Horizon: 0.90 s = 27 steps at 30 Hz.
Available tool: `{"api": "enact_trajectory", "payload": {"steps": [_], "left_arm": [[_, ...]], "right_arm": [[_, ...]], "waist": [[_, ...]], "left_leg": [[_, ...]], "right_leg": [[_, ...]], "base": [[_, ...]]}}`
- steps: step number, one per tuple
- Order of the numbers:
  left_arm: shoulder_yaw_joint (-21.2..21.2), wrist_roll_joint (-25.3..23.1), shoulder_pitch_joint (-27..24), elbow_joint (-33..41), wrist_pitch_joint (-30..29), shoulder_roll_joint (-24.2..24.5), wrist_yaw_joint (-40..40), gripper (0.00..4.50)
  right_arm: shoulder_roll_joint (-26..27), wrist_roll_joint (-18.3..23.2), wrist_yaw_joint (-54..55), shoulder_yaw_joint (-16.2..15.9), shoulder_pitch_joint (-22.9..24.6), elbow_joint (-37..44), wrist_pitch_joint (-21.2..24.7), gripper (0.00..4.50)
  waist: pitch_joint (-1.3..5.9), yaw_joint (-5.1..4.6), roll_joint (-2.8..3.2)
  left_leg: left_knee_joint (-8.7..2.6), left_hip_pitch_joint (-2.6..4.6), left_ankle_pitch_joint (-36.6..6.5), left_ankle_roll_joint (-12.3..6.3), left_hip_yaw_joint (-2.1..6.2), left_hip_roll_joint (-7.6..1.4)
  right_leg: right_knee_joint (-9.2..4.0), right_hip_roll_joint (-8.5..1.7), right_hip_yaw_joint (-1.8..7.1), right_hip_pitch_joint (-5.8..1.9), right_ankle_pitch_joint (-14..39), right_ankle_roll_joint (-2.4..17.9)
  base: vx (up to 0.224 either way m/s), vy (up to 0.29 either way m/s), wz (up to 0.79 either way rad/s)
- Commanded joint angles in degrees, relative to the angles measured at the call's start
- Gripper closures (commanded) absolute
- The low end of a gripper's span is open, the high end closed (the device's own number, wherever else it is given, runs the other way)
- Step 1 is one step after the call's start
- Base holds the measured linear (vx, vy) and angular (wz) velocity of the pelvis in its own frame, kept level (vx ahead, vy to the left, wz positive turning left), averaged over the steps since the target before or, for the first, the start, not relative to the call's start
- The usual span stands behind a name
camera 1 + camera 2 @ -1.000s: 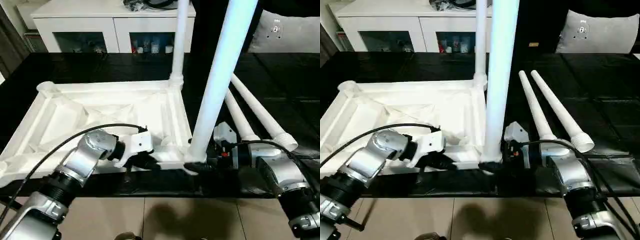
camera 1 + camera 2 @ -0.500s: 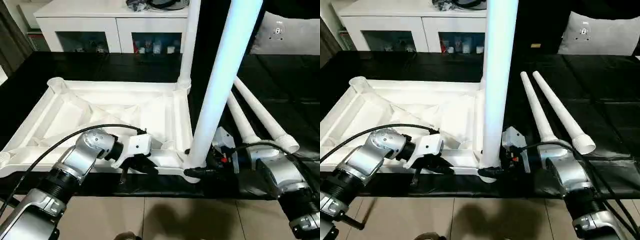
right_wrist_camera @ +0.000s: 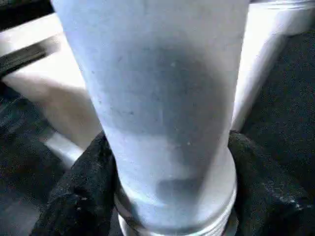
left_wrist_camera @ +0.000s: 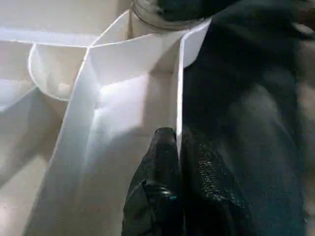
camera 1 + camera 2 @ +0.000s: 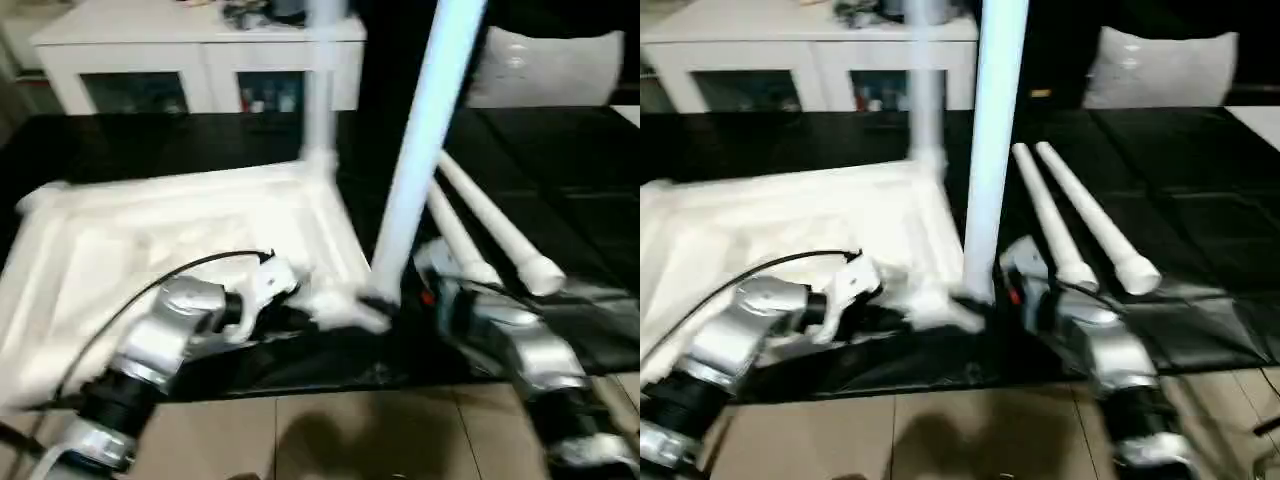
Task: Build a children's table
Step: Rotate leg to tighten
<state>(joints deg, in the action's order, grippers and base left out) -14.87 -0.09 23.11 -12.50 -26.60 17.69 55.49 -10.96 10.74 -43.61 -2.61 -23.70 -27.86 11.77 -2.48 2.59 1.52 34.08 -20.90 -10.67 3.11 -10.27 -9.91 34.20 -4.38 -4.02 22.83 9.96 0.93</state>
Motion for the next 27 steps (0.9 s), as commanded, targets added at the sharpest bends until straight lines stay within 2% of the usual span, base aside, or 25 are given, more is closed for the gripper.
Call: {"api": "enact_trajectory", "payload": {"steps": [1,3,4,6,7,8,9,10,11,15,17,18,20,23,24,27], "left_arm": [[-1.3,2.4,0.1,1.9,-0.4,-6.7,-5.0,4.5],[-1.0,1.6,0.4,2.0,-1.4,-8.6,-7.8,4.5],[-1.4,0.5,0.8,1.9,-1.6,-9.8,-9.6,4.5],[-2.5,-0.8,1.4,1.7,-1.9,-11.1,-11.2,4.5],[-3.9,-2.4,1.9,1.7,-2.1,-11.4,-12.3,4.5],[-4.5,-3.1,2.2,1.5,-2.0,-11.4,-12.6,4.5],[-5.0,-3.7,2.4,1.5,-2.2,-11.4,-12.9,4.5],[-4.9,-3.9,2.7,1.1,-2.1,-11.1,-13.1,4.5],[-4.6,-4.2,3.0,0.5,-1.8,-10.7,-13.1,4.5],[-5.0,-5.7,3.4,-1.3,0.4,-7.9,-11.7,4.5],[-5.4,-6.2,3.5,-1.7,0.9,-6.8,-10.7,4.5],[-6.3,-7.2,3.6,-2.6,1.9,-4.5,-8.9,4.5],[-7.3,-8.1,3.9,-3.5,2.9,-2.3,-6.9,4.5],[-9.2,-8.8,4.3,-4.3,4.5,1.3,-2.6,4.5],[-10.1,-9.1,4.7,-5.1,6.0,3.5,0.4,4.5],[-11.2,-9.2,5.3,-6.4,9.1,6.2,4.4,4.5]], "right_arm": [[5.0,1.1,6.1,-0.6,-2.2,-2.5,1.1,1.78],[6.5,1.1,9.3,0.5,-3.0,-3.6,1.6,1.78],[7.3,1.1,11.3,1.3,-3.6,-4.5,1.4,1.78],[8.0,1.2,12.5,1.9,-4.1,-5.3,0.9,1.22],[8.4,0.6,13.1,2.1,-4.3,-5.7,0.2,1.08],[8.4,0.4,12.9,2.2,-4.2,-5.7,-0.1,1.08],[8.4,0.1,12.9,2.2,-4.1,-5.7,-0.3,1.02],[8.1,0.0,12.5,2.3,-3.8,-5.4,-0.6,0.91],[7.4,-0.2,11.8,2.2,-3.3,-4.9,-1.2,0.77],[4.1,-0.2,7.5,1.7,-1.2,-2.5,-3.0,0.57],[2.9,-0.2,5.7,1.5,-0.6,-1.8,-3.7,0.3],[-0.2,0.1,0.8,0.9,0.7,0.2,-4.8,0.18],[-2.3,0.5,-3.0,0.8,1.6,1.8,-5.1,0.08],[-5.5,1.1,-7.8,0.5,1.9,3.4,-5.5,0.08],[-8.1,0.9,-11.2,-0.1,1.9,4.2,-5.8,0.08],[-11.4,1.8,-17.1,-1.5,2.2,6.2,-4.9,0.08]], "waist": [[2.79,0.21,-0.88],[2.96,0.25,-0.86],[3.11,0.45,-0.32],[3.3,0.38,-0.53],[3.31,0.43,-0.57],[3.34,0.48,-0.23],[3.45,0.7,-0.37],[3.52,0.93,-0.03],[3.47,0.91,-0.16],[3.39,1.22,-0.16],[3.36,1.27,-0.25],[3.39,1.41,-0.28],[3.36,1.66,-0.31],[3.13,1.58,-0.43],[3.03,1.54,-0.52],[3.05,1.41,-0.52]], "left_leg": [[-4.47,0.42,-15.4,-1.52,1.46,-2.81],[-4.42,0.43,-14.5,-1.68,1.41,-2.88],[-4.42,0.39,-13.3,-2.29,1.35,-2.96],[-4.38,0.35,-12.8,-2.73,1.24,-2.96],[-4.3,0.3,-12.5,-2.95,1.19,-2.91],[-4.31,0.15,-12.2,-3.29,1.16,-2.94],[-4.25,0.15,-11.4,-3.45,1.18,-2.96],[-4.18,0.09,-10.7,-3.68,1.22,-2.95],[-4.2,0.06,-10.7,-3.81,1.14,-2.95],[-4.29,0.09,-12.2,-3.82,1.24,-2.96],[-4.33,0.08,-12.3,-3.77,1.26,-3.02],[-4.29,0.11,-12.2,-3.93,1.28,-2.98],[-4.25,0.18,-12.6,-4.46,1.2,-3.01],[-4.43,0.01,-13.9,-4.19,1.3,-2.96],[-4.46,0.06,-14.6,-3.96,1.4,-2.94],[-4.47,0.16,-14.9,-3.96,1.39,-2.98]], "right_leg": [[-5.49,-4.44,2.49,-2.07,27.5,8.3],[-5.44,-4.39,2.62,-2.09,25.9,8.4],[-5.0,-4.16,2.72,-2.06,21.5,9.3],[-4.76,-4.0,2.66,-2.19,18.3,10.2],[-4.71,-4.02,2.7,-2.24,17.4,10.4],[-4.68,-4.06,2.75,-2.38,16.1,10.5],[-4.47,-4.05,2.68,-2.48,14.8,10.8],[-4.28,-4.11,2.67,-2.58,13.6,11.1],[-4.41,-4.06,2.67,-2.54,13.3,11.2],[-4.55,-4.09,2.58,-2.64,14.8,10.8],[-4.54,-4.11,2.59,-2.67,14.8,10.7],[-4.54,-4.05,2.57,-2.73,14.6,10.5],[-4.57,-4.01,2.62,-2.71,14.7,10.3],[-4.73,-4.17,2.56,-2.73,17.9,9.9],[-4.98,-4.2,2.5,-2.68,20.2,9.3],[-4.9,-4.1,2.59,-2.64,20.0,9.5]], "base": [[0.0,0.0,0.0],[0.0,0.0,0.0],[0.0,0.0,0.0],[0.0,0.0,0.0],[0.0,0.0,0.0],[0.0,0.0,0.0],[0.0,0.0,0.0],[0.0,0.0,0.0],[0.0,0.0,0.0],[0.0,0.0,0.0],[0.0,0.0,0.0],[0.0,0.0,0.0],[0.0,0.0,0.0],[0.0,0.0,0.0],[0.0,0.0,0.0],[0.0,0.0,0.0]]}}
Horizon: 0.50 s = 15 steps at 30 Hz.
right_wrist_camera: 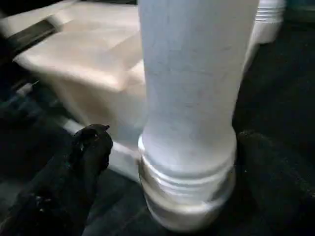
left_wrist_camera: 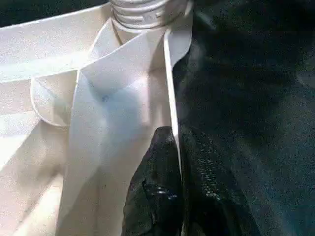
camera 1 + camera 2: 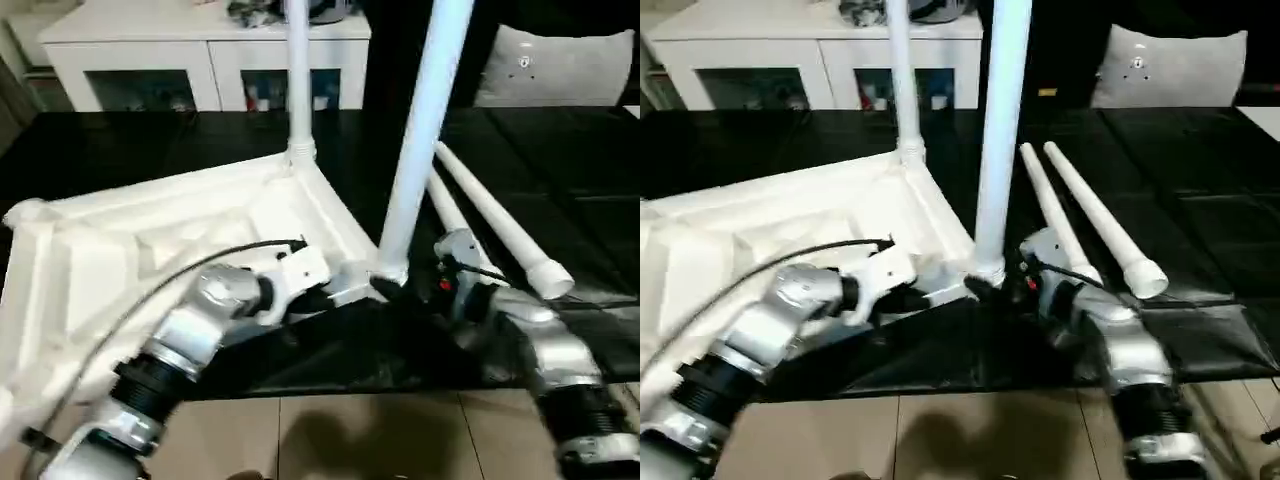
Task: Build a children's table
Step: Rotate leg to tighten
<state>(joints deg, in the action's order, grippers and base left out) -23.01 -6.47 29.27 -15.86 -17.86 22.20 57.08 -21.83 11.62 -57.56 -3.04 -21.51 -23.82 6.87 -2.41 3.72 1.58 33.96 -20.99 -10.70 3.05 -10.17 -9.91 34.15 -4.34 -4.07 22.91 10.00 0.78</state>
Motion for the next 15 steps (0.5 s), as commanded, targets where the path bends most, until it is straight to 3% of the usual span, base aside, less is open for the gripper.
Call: {"api": "enact_trajectory", "payload": {"steps": [1,3,8,9,15], "left_arm": [[-3.4,-2.7,-0.6,-3.6,2.1,2.6,4.6,4.5],[-4.6,-1.9,-0.2,-4.9,6.1,4.6,8.8,4.5],[-5.9,-1.3,0.6,-6.5,9.8,6.6,13.7,4.5],[-6.2,-1.1,0.9,-6.9,10.9,7.1,14.9,4.5],[-7.0,0.6,2.1,-7.6,15.0,8.0,21.8,4.5]], "right_arm": [[-1.7,1.3,-5.6,-1.6,0.0,2.8,0.5,0.08],[-4.0,1.8,-10.2,-3.0,0.0,3.6,1.2,0.08],[-6.0,1.1,-14.4,-4.8,-0.5,3.2,1.1,0.08],[-6.3,0.9,-15.3,-5.3,-0.7,3.0,0.8,0.35],[-6.0,0.2,-17.2,-7.3,-1.6,2.0,0.3,0.86]], "waist": [[3.01,0.25,-0.54],[3.08,0.2,-0.6],[3.17,0.47,-0.54],[3.16,0.46,-0.59],[3.2,1.4,-0.51]], "left_leg": [[-4.33,0.21,-14.7,-4.17,1.35,-3.01],[-4.29,0.22,-14.2,-4.54,1.3,-3.15],[-4.18,0.29,-13.4,-4.47,1.17,-3.25],[-4.19,0.33,-13.4,-4.36,1.11,-3.33],[-4.25,0.52,-13.3,-3.88,1.02,-3.49]], "right_leg": [[-4.8,-4.16,2.63,-2.77,19.3,9.9],[-4.6,-4.2,2.69,-2.81,18.1,10.5],[-4.35,-4.28,2.63,-2.75,17.0,11.8],[-4.27,-4.27,2.67,-2.68,16.6,12.1],[-4.18,-4.38,2.74,-2.56,16.7,12.4]], "base": [[0.0,0.0,0.0],[0.0,0.0,0.0],[0.0,0.0,0.0],[0.0,0.0,0.0],[0.0,0.0,0.0]]}}
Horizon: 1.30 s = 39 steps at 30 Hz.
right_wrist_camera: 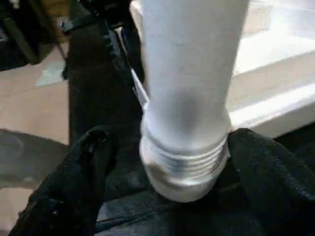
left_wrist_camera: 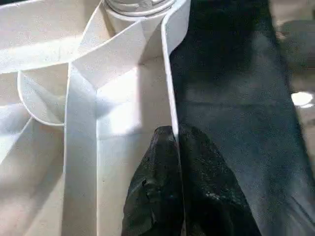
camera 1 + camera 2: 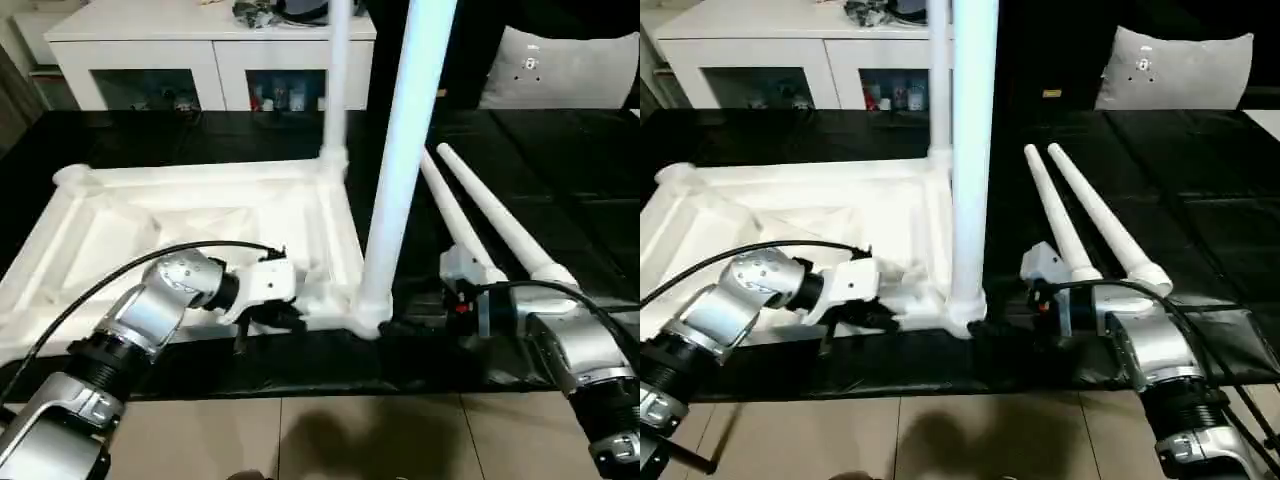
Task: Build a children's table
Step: Rotate leg to tighten
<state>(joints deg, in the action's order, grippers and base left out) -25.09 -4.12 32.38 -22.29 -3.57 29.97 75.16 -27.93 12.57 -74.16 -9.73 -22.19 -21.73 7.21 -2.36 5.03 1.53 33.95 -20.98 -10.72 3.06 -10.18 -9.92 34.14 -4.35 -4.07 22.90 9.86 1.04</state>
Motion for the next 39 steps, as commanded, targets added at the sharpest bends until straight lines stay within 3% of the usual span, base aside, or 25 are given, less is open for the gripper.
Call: {"api": "enact_trajectory", "payload": {"steps": [1,7,9,16,18,21,22,25,26,28,32,33,34,35,36,37,38,39], "left_arm": [[-4.9,-1.7,-1.0,-1.2,0.8,0.2,3.8,4.5],[-4.9,-1.8,-0.5,-2.7,2.5,-0.8,4.4,4.5],[-4.9,-1.9,-0.6,-3.0,3.0,-0.9,4.4,4.5],[-4.3,-1.3,-1.4,-3.0,2.2,-1.1,4.4,4.5],[-3.2,-0.4,-2.3,-1.9,-0.4,-1.5,3.2,4.5],[0.5,2.9,-4.9,2.8,-9.6,-4.7,-2.7,4.5],[0.8,3.2,-5.2,3.5,-10.7,-5.1,-3.4,4.5],[3.0,5.3,-6.8,8.0,-18.1,-9.2,-9.0,4.5],[3.4,5.7,-7.1,8.9,-19.6,-10.2,-10.2,4.5],[4.5,5.5,-6.9,10.3,-22.9,-14.2,-15.2,4.5],[6.0,4.3,-5.7,9.5,-25.3,-18.8,-21.2,4.5],[6.8,3.4,-4.9,9.0,-26.5,-21.5,-25.1,4.5],[7.2,2.9,-4.4,8.5,-27.1,-23.0,-27.3,4.5],[7.4,2.6,-4.2,8.7,-27.9,-23.9,-28.8,4.5],[7.0,1.7,-3.7,8.3,-28.1,-24.6,-30.4,4.5],[7.0,1.7,-3.7,8.3,-28.1,-24.6,-30.4,4.5],[6.7,1.3,-3.6,8.5,-28.4,-24.5,-30.6,4.5],[6.4,0.7,-3.5,8.5,-28.5,-24.1,-30.8,4.5]], "right_arm": [[0.2,-0.7,-0.5,-0.7,-1.0,-0.1,0.0,0.9],[1.3,-0.5,-0.9,-1.6,-0.7,-0.5,-0.2,1.32],[1.4,-0.3,-1.0,-1.8,-0.6,-0.5,-0.1,1.67],[1.7,0.6,-1.4,-2.0,0.1,0.3,1.1,1.87],[2.1,1.3,-1.1,-2.0,0.8,1.1,2.0,1.87],[4.8,-0.6,6.4,-2.4,2.1,1.9,6.5,1.88],[5.3,-0.9,7.5,-2.4,2.0,1.7,6.8,1.88],[10.5,-1.6,17.3,-0.4,0.9,-0.9,9.4,1.88],[12.0,-1.5,19.6,0.2,0.4,-1.6,9.8,1.88],[16.9,-1.8,28.3,2.3,-1.6,-4.9,10.9,1.88],[20.9,-2.2,36.5,4.2,-3.9,-8.7,13.1,1.88],[22.7,-2.8,41.4,5.3,-5.0,-10.9,14.0,1.88],[23.2,-3.4,43.0,5.4,-5.2,-11.6,13.1,1.88],[23.6,-4.0,44.1,5.6,-5.2,-11.9,12.6,1.88],[24.2,-3.5,44.2,6.4,-5.0,-12.0,12.1,1.88],[24.2,-3.5,44.2,6.4,-5.0,-12.0,12.1,1.33],[24.5,-3.4,44.4,7.0,-4.9,-11.7,11.3,1.33],[24.6,-2.9,43.9,7.9,-4.5,-10.9,10.4,1.19]], "waist": [[3.18,0.18,-0.46],[3.21,0.79,-0.55],[3.2,0.83,-0.56],[3.22,0.9,-0.6],[3.19,0.88,-0.57],[3.12,0.8,-0.7],[2.91,0.64,-0.68],[2.17,-0.2,-0.77],[1.71,-0.95,-0.86],[1.78,-2.63,-0.77],[1.91,-4.62,-0.27],[1.83,-4.86,0.07],[1.68,-5.37,-0.31],[1.61,-5.46,-0.27],[1.55,-5.7,0.19],[1.47,-5.93,0.27],[1.46,-6.23,0.57],[1.45,-6.19,0.85]], "left_leg": [[-4.27,0.58,-13.4,-3.69,1.01,-3.55],[-4.33,0.62,-13.3,-3.11,1.0,-3.53],[-4.34,0.58,-13.3,-3.09,1.02,-3.53],[-4.36,0.62,-13.4,-2.96,1.02,-3.55],[-4.39,0.62,-13.5,-2.9,1.0,-3.58],[-4.48,0.44,-12.3,-3.03,1.03,-3.61],[-4.63,0.59,-13.9,-2.69,1.06,-3.57],[-4.9,1.1,-19.6,-0.9,1.41,-3.27],[-4.94,1.41,-23.0,0.01,1.72,-2.97],[-4.78,2.02,-28.0,1.62,2.59,-2.68],[-5.36,1.57,-31.5,1.57,3.2,-2.85],[-5.21,2.08,-33.1,1.44,3.15,-2.74],[-4.91,2.4,-33.9,1.35,3.06,-2.54],[-4.72,2.67,-34.3,1.17,3.02,-2.42],[-4.43,3.3,-35.4,0.9,3.02,-2.36],[-4.58,3.34,-36.4,0.78,3.11,-2.49],[-5.26,2.8,-38.2,0.93,3.54,-2.98],[-6.09,2.48,-40.0,1.37,3.88,-3.5]], "right_leg": [[-4.09,-4.36,2.78,-2.48,16.5,12.3],[-4.01,-4.45,2.81,-2.56,16.1,12.2],[-3.99,-4.45,2.81,-2.59,16.2,12.0],[-4.08,-4.47,2.82,-2.54,17.1,11.6],[-4.04,-4.44,2.83,-2.59,16.9,11.8],[-3.83,-4.47,2.87,-2.6,15.7,12.3],[-4.2,-4.48,2.8,-2.46,18.6,11.7],[-5.42,-4.64,2.58,-1.97,29.9,8.9],[-6.18,-4.71,2.28,-1.69,36.2,6.8],[-7.23,-4.83,1.37,-1.49,42.3,3.4],[-7.46,-4.43,0.46,-1.96,37.2,3.8],[-7.87,-4.52,0.05,-1.64,37.4,3.5],[-8.45,-4.54,-0.54,-1.33,38.6,2.9],[-8.87,-4.56,-0.94,-1.25,39.6,2.3],[-9.62,-4.5,-1.97,-1.17,40.3,1.2],[-9.77,-4.39,-2.49,-1.3,39.8,0.8],[-9.45,-4.39,-2.96,-2.25,37.2,0.5],[-8.76,-4.55,-2.39,-2.71,34.0,1.3]], "base": [[0.0,0.0,0.0],[0.0,0.0,0.0],[0.0,0.0,0.0],[0.0,0.0,0.0],[0.0,0.0,0.0],[0.0,0.0,0.0],[0.0,0.0,0.0],[0.0,0.0,0.0],[0.0,0.0,0.0],[0.0,0.0,0.0],[0.0,0.0,0.0],[0.0,0.0,0.0],[0.0,0.0,0.0],[0.0,0.0,0.0],[0.0,0.0,0.0],[0.0,0.0,0.0],[0.0,0.0,0.0],[0.0,0.0,0.0]]}}
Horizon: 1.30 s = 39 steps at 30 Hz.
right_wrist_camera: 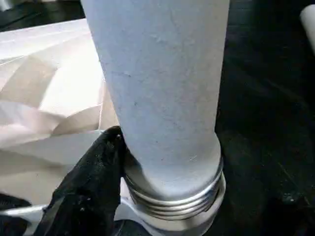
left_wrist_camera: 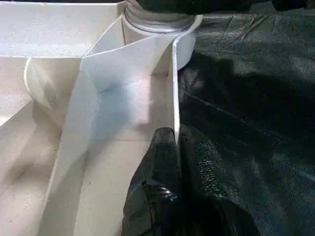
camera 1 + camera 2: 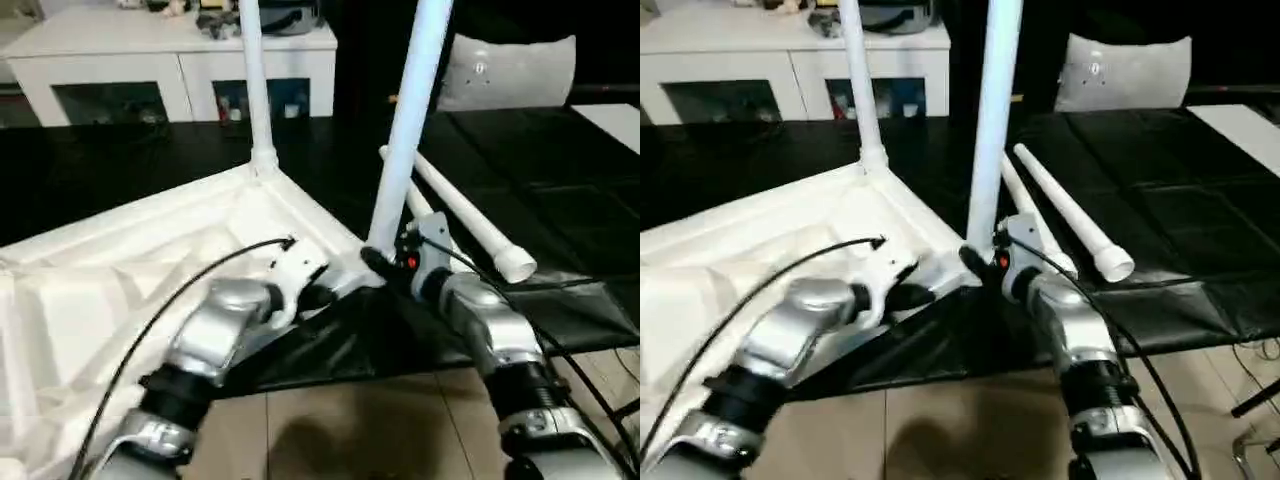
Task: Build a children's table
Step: Rotate leg to tighten
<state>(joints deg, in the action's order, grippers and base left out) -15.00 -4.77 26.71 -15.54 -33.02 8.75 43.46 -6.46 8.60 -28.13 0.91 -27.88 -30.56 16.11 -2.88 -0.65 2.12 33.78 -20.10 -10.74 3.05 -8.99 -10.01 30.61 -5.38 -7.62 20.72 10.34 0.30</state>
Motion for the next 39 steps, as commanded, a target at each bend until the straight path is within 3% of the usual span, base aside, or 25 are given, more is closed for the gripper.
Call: {"api": "enact_trajectory", "payload": {"steps": [1,4,6,9,11,12,14,15,16,19,23,29,30,32,39], "left_arm": [[-4.0,0.9,2.2,1.7,1.1,-2.2,0.9,4.5],[-4.4,0.1,2.2,1.0,2.4,-0.2,1.7,4.5],[-4.5,-0.9,2.0,-0.1,5.2,2.7,3.6,4.5],[-4.5,-1.1,2.0,-1.2,7.0,4.6,5.4,4.5],[-4.7,-1.1,2.0,-1.6,8.1,5.4,6.4,4.5],[-4.9,-1.0,2.0,-2.2,9.4,6.5,8.0,4.5],[-5.8,-0.2,2.0,-2.8,13.1,8.6,11.6,4.5],[-6.3,0.8,1.8,-3.2,15.4,9.9,14.4,4.5],[-6.3,0.8,1.8,-3.2,15.4,9.9,14.4,4.5],[-7.0,1.6,1.7,-3.8,17.3,11.4,18.4,4.5],[-9.2,0.6,2.5,-6.4,24.1,14.0,24.2,4.5],[-11.3,1.4,3.9,-8.8,28.9,16.5,31.7,4.5],[-11.4,1.5,4.1,-8.9,29.1,16.6,32.4,4.5],[-11.8,1.4,4.4,-9.5,30.1,16.8,33.3,4.5],[-11.9,1.4,5.2,-11.7,32.8,16.9,35.0,4.5]], "right_arm": [[3.0,1.4,-2.9,-2.4,1.5,-1.2,0.9,1.12],[1.4,1.9,-5.3,-2.4,2.5,0.6,-0.5,0.81],[-1.6,3.4,-10.0,-1.9,4.4,3.8,-1.9,0.66],[-5.5,3.1,-15.2,-3.0,5.9,6.1,-4.0,0.35],[-6.8,3.1,-17.1,-3.2,6.3,6.7,-4.4,0.14],[-8.6,3.3,-19.6,-3.2,6.7,7.5,-5.0,0.06],[-11.4,3.8,-23.5,-2.9,6.9,8.4,-5.8,0.06],[-13.3,4.4,-26.2,-2.5,6.6,9.0,-6.0,0.06],[-13.3,4.4,-26.2,-2.5,6.6,9.0,-6.0,0.06],[-16.6,4.9,-30.9,-3.2,6.3,9.9,-6.2,0.06],[-21.1,4.1,-39.2,-6.9,6.2,11.1,-7.2,0.06],[-22.1,2.8,-43.9,-8.7,4.4,8.4,-8.8,0.06],[-22.2,2.9,-44.3,-9.0,4.3,8.2,-8.9,0.32],[-22.4,3.6,-45.6,-9.5,4.1,8.1,-8.6,0.4],[-22.5,4.5,-48.6,-10.6,4.2,8.2,-7.6,0.95]], "waist": [[1.99,-0.52,0.24],[1.93,-0.24,0.08],[2.07,0.23,0.09],[2.75,1.21,0.05],[2.93,1.82,-0.28],[3.05,2.04,-0.51],[3.54,2.96,-0.59],[3.71,3.29,-0.71],[3.82,3.34,-0.98],[4.32,4.61,-0.95],[3.91,5.6,-0.83],[3.39,5.93,-0.85],[3.4,5.94,-0.89],[3.43,6.05,-0.85],[3.77,6.51,-1.0]], "left_leg": [[-6.01,1.55,-40.4,1.76,2.72,-3.29],[-5.34,1.57,-36.8,0.87,2.37,-2.62],[-5.53,1.14,-34.7,0.16,2.31,-2.84],[-5.72,-0.06,-26.9,-1.07,1.7,-3.24],[-5.46,-0.15,-23.3,-1.94,1.16,-3.25],[-5.36,-0.73,-20.5,-2.87,0.99,-3.17],[-4.75,-0.45,-16.1,-4.51,0.44,-3.17],[-4.35,-0.39,-13.2,-5.61,0.07,-3.11],[-4.07,-1.14,-10.5,-6.7,0.08,-2.98],[-3.23,-1.24,-3.9,-9.41,-0.26,-2.84],[-3.25,-1.02,-6.1,-9.41,-0.34,-3.14],[-4.03,-0.55,-13.2,-4.92,-0.11,-3.39],[-4.05,-0.51,-13.3,-4.37,-0.06,-3.44],[-4.1,-0.39,-13.2,-4.17,-0.06,-3.5],[-3.68,-0.72,-10.3,-5.2,-0.18,-3.38]], "right_leg": [[-5.03,-3.85,1.56,-0.42,32.6,2.9],[-5.49,-4.56,2.21,0.2,35.7,3.4],[-5.28,-4.62,2.78,-0.1,34.8,3.3],[-3.85,-4.54,3.91,-0.62,25.1,7.1],[-3.18,-4.48,4.33,-0.64,20.6,9.5],[-2.68,-4.42,4.39,-1.17,19.0,10.1],[-2.2,-4.32,4.76,-0.85,15.7,11.1],[-1.58,-4.15,4.98,-0.71,11.9,12.6],[-0.97,-4.24,5.06,-1.3,9.6,13.5],[0.25,-3.98,5.01,-1.19,2.0,15.4],[-0.19,-3.73,4.79,-0.97,7.2,14.3],[-1.0,-3.84,4.96,-0.56,17.8,12.2],[-1.02,-3.91,5.05,-0.6,18.3,12.0],[-0.96,-3.89,5.13,-0.52,17.9,12.1],[-0.47,-3.94,5.11,-0.78,14.3,12.8]], "base": [[0.0,0.0,0.0],[0.0,0.0,0.0],[0.0,0.0,0.0],[0.0,0.0,0.0],[0.0,0.0,0.0],[0.0,0.0,0.0],[0.028,-0.024,0.04],[0.057,-0.047,0.08],[0.057,-0.055,0.02],[0.032,-0.035,-0.02],[0.0,0.0,0.0],[0.0,0.0,0.0],[0.0,0.0,0.0],[0.0,0.0,0.0],[0.0,0.0,0.0]]}}
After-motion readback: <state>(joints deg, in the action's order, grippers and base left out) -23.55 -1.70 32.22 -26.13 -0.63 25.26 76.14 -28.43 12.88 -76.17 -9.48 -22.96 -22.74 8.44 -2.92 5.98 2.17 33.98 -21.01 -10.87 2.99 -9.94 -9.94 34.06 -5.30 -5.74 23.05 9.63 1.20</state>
